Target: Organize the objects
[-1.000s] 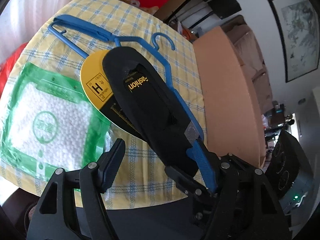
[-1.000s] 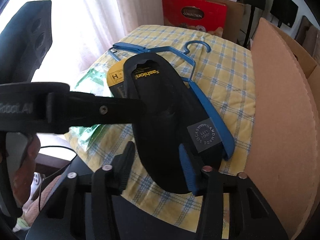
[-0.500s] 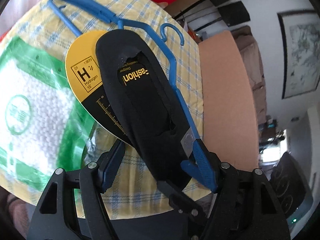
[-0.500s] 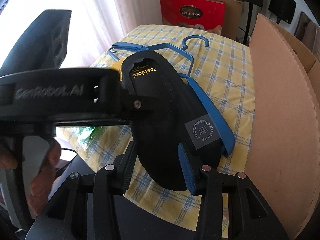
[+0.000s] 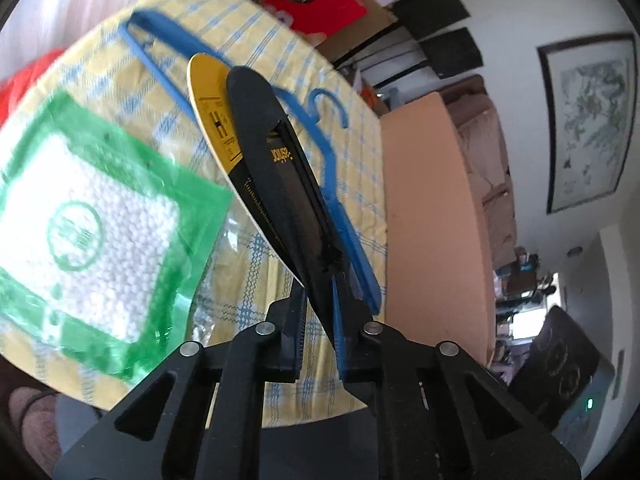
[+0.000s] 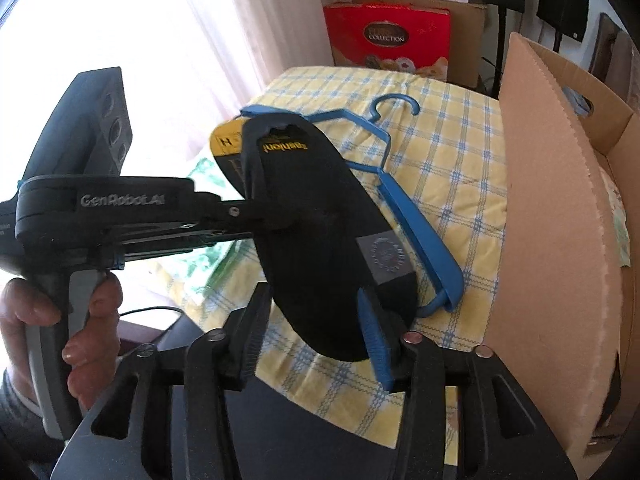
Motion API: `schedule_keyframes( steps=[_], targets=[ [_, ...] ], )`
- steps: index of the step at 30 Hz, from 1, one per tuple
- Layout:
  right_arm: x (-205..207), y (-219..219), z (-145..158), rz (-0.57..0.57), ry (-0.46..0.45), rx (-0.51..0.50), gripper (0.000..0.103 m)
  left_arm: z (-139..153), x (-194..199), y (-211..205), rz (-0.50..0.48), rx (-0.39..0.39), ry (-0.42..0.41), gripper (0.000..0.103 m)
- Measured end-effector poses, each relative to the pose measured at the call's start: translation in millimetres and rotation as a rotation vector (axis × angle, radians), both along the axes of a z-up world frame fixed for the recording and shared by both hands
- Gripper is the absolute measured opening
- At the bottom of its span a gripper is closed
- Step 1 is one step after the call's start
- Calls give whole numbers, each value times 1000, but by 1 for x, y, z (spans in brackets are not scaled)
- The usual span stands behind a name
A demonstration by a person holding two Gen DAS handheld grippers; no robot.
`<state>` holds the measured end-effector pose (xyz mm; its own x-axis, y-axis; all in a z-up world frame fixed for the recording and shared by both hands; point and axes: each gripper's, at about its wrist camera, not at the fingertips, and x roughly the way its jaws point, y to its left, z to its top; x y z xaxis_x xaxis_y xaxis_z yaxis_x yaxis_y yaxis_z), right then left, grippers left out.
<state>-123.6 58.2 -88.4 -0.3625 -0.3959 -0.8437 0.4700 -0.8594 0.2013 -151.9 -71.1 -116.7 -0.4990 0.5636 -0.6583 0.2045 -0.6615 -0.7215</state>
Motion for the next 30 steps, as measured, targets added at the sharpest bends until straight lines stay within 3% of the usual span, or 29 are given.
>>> schedule_keyframes(
  steps=[1,9,16,30],
  targets=[
    [1,1,2,0,-1,-4,64,4,2,-2,-4,-12,5,10],
    [3,-12,-4,60,6,50,78,7,16,-17,-50,-122,-28,10],
    [2,-22,-24,87,-48,41,78,0,16,-28,-48,-115,-41,11],
    [-15,-49,-33,159,-35,-2,79,-14,20,-49,-40,-125,-75,17]
  ],
)
